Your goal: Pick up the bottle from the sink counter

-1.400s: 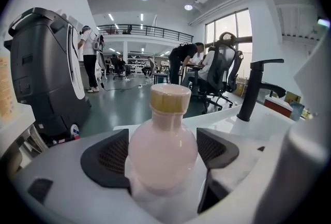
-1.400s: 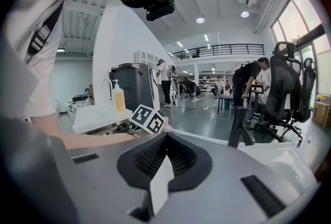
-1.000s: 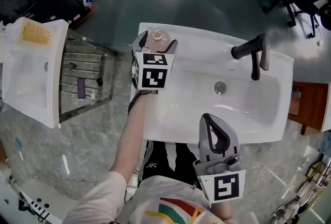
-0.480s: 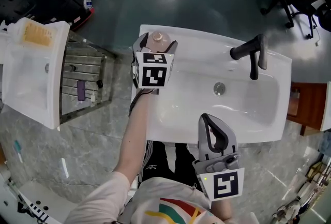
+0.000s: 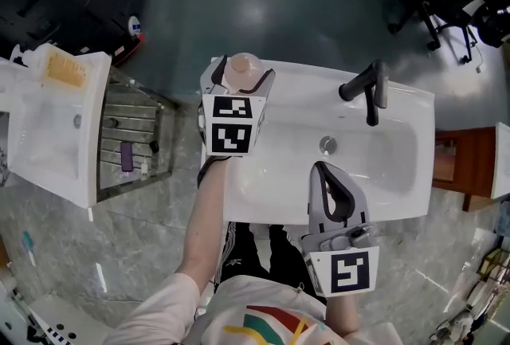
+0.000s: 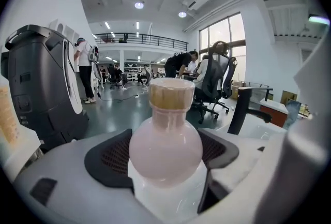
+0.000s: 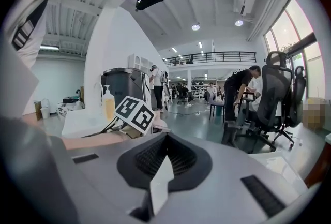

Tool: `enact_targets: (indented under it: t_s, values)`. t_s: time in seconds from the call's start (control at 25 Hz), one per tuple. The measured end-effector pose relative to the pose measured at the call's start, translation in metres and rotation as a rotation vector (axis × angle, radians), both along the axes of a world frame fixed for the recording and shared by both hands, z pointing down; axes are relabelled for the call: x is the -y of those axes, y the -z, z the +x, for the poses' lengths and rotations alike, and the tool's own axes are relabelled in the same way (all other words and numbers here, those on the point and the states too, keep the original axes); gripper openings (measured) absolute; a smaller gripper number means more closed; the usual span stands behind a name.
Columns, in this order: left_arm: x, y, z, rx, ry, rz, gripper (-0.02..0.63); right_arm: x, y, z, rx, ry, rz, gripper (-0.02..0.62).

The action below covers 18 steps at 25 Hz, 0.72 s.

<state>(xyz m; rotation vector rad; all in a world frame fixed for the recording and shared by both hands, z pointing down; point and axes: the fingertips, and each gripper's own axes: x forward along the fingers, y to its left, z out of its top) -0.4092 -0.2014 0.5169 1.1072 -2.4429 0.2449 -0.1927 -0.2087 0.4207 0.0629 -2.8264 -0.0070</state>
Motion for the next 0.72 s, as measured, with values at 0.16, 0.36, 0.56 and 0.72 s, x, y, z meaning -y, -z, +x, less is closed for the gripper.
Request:
enact_targets:
  t_s: [0.16, 0.36, 0.56, 0.72]
  values:
    - [0.004, 0.053, 0.017, 0.045, -0.038, 0.053, 0.391, 0.006, 0.031, -0.002, 0.041, -0.029, 0.016, 0.012]
    - [0.011, 0.129, 0.04, 0.122, -0.084, 0.132, 0.391, 0.016, 0.076, -0.005, 0.133, -0.063, 0.06, 0.012]
    - [0.008, 0.2, 0.081, 0.184, -0.12, 0.193, 0.391, 0.024, 0.123, 0.001, 0.22, -0.08, 0.091, 0.012]
    - [0.003, 0.232, 0.13, 0.225, -0.174, 0.21, 0.391, 0.023, 0.152, 0.019, 0.281, -0.079, 0.124, 0.012]
